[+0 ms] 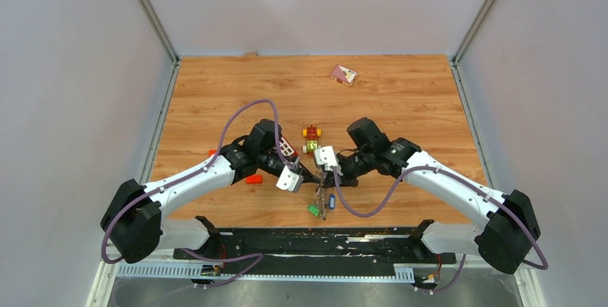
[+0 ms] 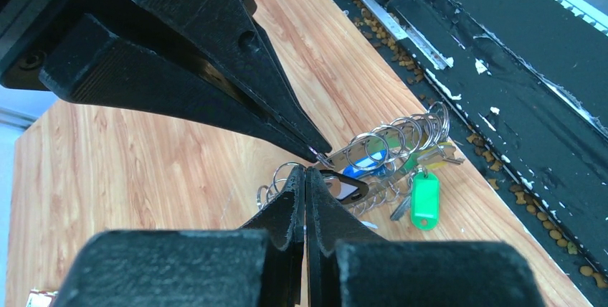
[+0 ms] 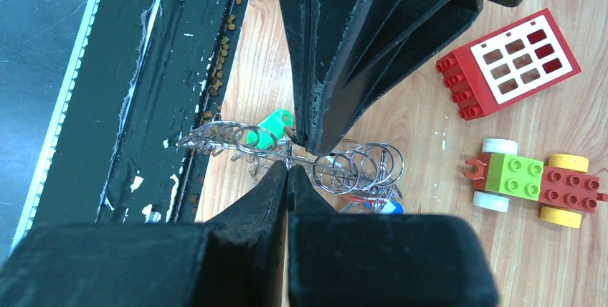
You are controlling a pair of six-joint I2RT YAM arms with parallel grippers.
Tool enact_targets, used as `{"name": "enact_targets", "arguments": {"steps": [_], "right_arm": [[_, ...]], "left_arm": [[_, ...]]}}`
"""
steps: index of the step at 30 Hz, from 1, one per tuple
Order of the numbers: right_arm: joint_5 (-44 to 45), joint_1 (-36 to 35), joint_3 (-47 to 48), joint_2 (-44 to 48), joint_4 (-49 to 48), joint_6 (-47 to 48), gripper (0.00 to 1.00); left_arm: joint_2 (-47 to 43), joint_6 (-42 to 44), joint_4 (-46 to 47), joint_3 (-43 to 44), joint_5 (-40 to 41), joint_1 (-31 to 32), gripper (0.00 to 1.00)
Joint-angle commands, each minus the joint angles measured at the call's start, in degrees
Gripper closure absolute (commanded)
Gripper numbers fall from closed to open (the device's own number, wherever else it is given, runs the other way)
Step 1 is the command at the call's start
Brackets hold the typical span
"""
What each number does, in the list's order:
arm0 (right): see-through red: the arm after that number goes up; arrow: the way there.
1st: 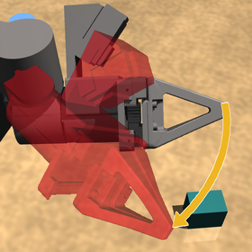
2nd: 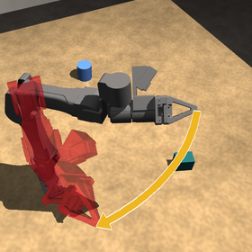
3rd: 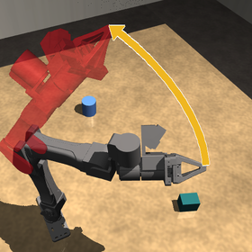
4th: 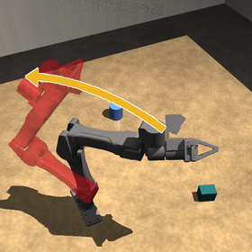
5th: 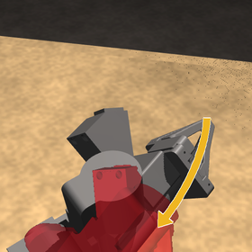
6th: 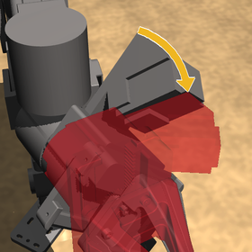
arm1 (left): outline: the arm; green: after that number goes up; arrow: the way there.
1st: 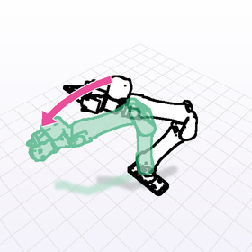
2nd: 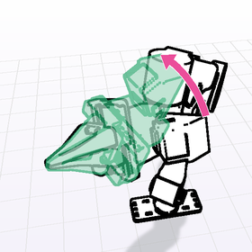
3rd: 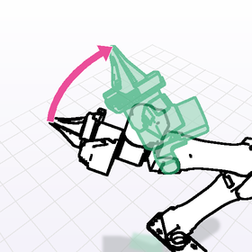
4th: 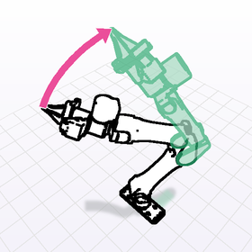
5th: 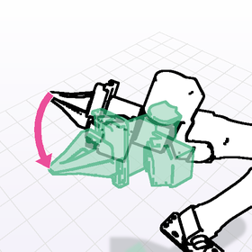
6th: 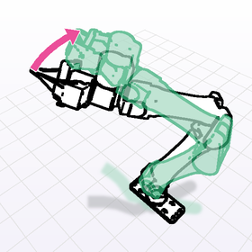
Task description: Put the keys on the keyring
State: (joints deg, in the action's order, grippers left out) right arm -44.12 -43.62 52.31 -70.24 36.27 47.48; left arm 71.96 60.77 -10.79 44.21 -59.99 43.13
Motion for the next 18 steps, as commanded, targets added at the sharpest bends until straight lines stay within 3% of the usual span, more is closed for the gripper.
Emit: {"name": "enact_targets", "arguments": {"steps": [1,18], "right_arm": [[-1.9,-0.4,2.7,-0.7,0.0,0.7,1.00],[-0.9,-0.5,4.2,-3.2,0.7,-0.6,1.00]], "left_arm": [[-1.5,0.8,0.7,0.6,-1.5,0.2,1.00],[-1.9,10.1,-6.9,1.4,-4.3,0.3,1.00]]}}
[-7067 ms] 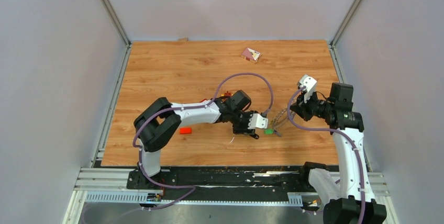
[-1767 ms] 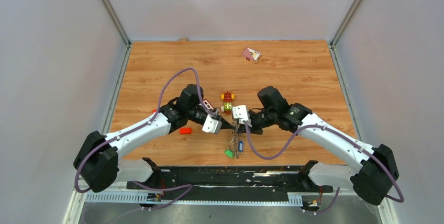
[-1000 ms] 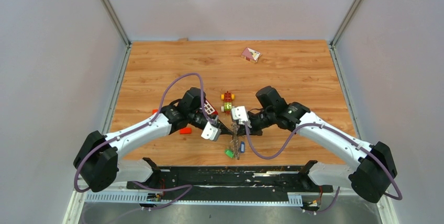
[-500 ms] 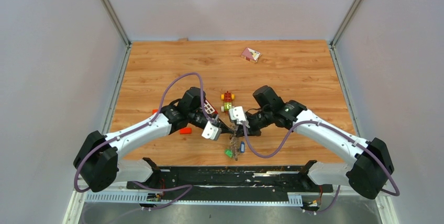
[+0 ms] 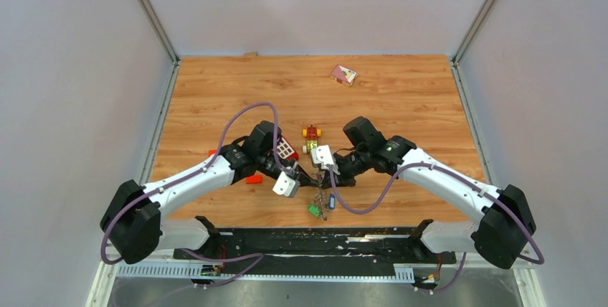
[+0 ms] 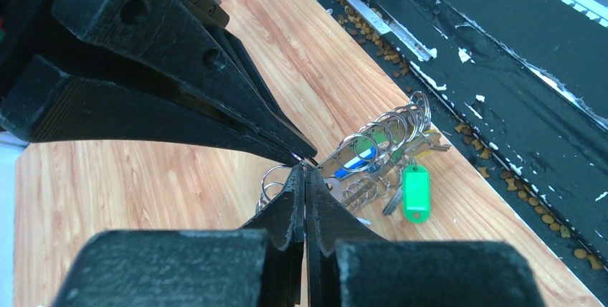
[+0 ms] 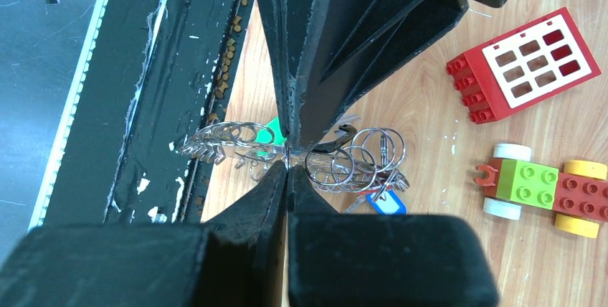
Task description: Put the keys on the keyring
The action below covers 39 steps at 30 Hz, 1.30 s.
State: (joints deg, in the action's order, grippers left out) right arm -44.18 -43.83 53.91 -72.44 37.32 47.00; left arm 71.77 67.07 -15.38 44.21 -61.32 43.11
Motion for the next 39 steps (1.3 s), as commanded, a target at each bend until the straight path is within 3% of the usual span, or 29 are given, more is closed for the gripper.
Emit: {"name": "enact_targets", "arguments": {"steps": [1,23,39], "right_arm": [[-0.9,-0.2,2.7,-1.2,-0.3,-0.1,1.00],[-1.3,-0.8,2.9,-3.7,1.0,0.4,1.00],[-0.9,-0.7,3.4,-3.4,1.3,-0.1,1.00]], "left_arm": [[-1.7,4.0,-2.5,1.4,-2.9,0.3,1.00],[-2.8,2.6,0.2,-0.1,-1.8,0.3,1.00],[-2.4,9.0,-5.9,0.5,-2.1,0.7,1.00]]}}
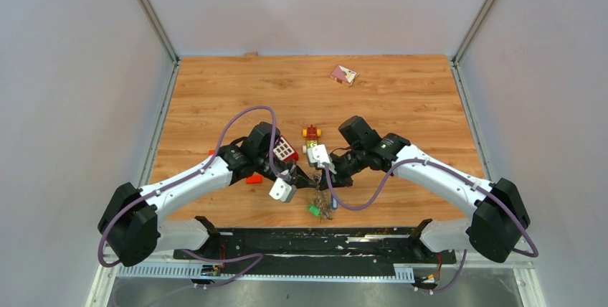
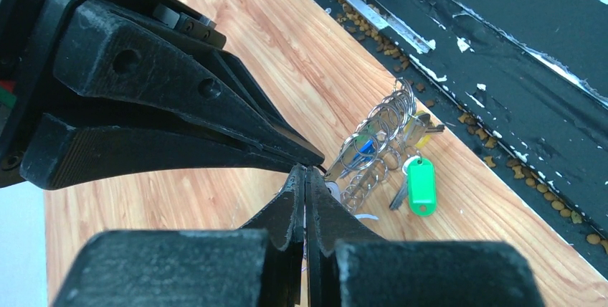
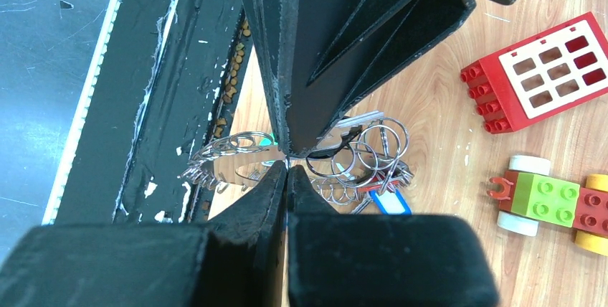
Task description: Put the keys on the keyring
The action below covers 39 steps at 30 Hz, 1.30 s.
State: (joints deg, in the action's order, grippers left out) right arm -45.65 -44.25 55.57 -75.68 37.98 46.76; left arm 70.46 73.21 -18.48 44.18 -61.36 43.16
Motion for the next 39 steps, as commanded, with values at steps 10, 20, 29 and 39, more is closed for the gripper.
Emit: {"name": "enact_targets", "arguments": {"steps": [10,20,29,39], "right_arm": [[0.6,-0.1,2.4,-0.6,1.0,-0.5,1.00],[-0.2,1.2,2.6,-0.4,0.3,-1.8,1.00],[-0.8,2.0,2.9,-0.4,-0.2,-3.0,1.00],[-1.8,2.0,3.2,0.1,-0.7,-3.8,1.00]], "left_arm": [[-1.0,4.5,-4.1,0.7,-2.4,0.7,1.00],[-0.9,6.5,-5.5,0.8,-2.8,0.7,1.00],[-0.4,8.2,-7.2,1.2,-2.8,0.9,1.00],[0.9,9.5,-8.4,1.8,-2.8,1.6,1.00]]}}
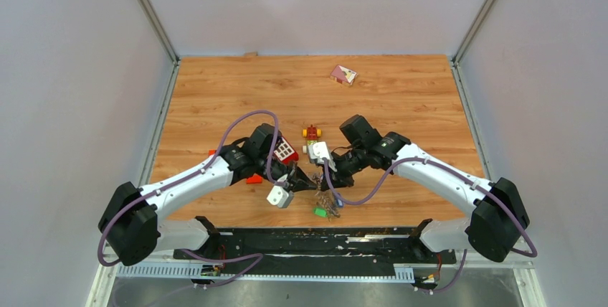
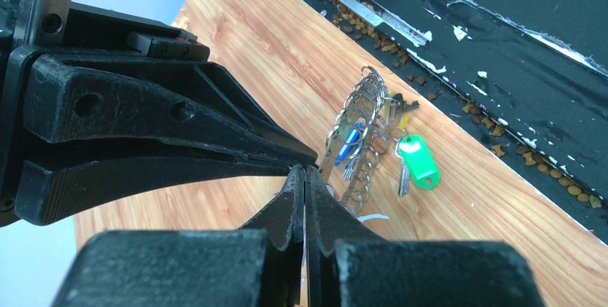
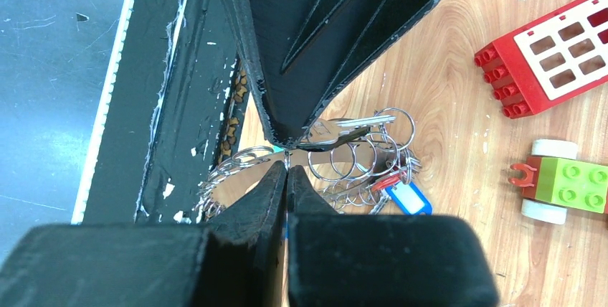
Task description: Put the keys on the keyring
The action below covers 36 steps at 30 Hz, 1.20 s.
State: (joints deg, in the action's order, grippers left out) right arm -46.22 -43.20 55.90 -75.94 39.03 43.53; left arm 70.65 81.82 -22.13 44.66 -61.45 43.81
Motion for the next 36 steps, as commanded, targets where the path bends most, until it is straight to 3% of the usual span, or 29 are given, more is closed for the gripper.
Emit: {"name": "enact_targets", "arguments": {"steps": [1,28,36], "right_arm": [[-1.3,1.0,2.9,0.4,-1.8,-0.6,1.00],[-9.3,5.1,4.5,-2.4,-0.7,-2.6,1.00],[-9.1,5.1,4.1,-1.9,2.2,1.2,1.00]], "left_arm": [[0.8,1.2,-5.0,1.3,-2.7,0.9,1.00],[1.0,7.3,-8.7,1.9,0.4,1.3,1.00],[0.2,1.6,-4.9,2.0,0.5,0.7,1.00]]}}
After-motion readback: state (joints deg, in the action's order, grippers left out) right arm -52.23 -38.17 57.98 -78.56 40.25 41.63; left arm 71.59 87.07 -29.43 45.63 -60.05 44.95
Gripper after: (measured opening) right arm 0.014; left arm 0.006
